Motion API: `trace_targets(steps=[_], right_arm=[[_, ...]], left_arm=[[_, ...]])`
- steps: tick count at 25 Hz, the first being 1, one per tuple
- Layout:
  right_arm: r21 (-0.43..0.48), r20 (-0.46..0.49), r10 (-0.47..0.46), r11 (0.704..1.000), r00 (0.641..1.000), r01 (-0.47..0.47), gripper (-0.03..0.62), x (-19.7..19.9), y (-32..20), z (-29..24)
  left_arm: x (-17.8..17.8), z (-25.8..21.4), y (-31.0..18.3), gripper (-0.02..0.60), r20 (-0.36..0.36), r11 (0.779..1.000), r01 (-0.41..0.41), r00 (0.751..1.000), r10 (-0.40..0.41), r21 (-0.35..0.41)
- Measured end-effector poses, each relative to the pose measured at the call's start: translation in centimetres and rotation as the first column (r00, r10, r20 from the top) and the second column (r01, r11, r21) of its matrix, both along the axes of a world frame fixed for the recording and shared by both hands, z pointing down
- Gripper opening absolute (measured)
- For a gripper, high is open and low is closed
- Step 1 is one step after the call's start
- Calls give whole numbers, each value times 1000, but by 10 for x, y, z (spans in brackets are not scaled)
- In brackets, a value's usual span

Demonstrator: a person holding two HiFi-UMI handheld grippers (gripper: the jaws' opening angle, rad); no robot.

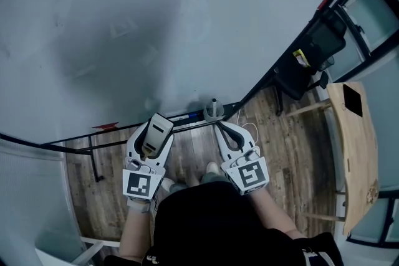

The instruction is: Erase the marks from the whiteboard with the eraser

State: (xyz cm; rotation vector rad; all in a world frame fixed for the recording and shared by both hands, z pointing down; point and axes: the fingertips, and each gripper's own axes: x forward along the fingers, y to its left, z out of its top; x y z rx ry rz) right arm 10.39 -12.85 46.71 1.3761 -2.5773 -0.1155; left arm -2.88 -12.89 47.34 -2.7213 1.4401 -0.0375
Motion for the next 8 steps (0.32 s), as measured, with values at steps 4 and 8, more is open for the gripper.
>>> trace_targets(steps=[4,8], right_arm=[[-4,-2,4,1000,1000,-4,28,-2,0,0],[-30,3,29,999,1000,-29,28,0,-1,-1]], left_arm=[[-1,0,1,267,0,1000,-8,1000,8,0],[0,-3,2,267,17,1000,-16,1000,16,8]])
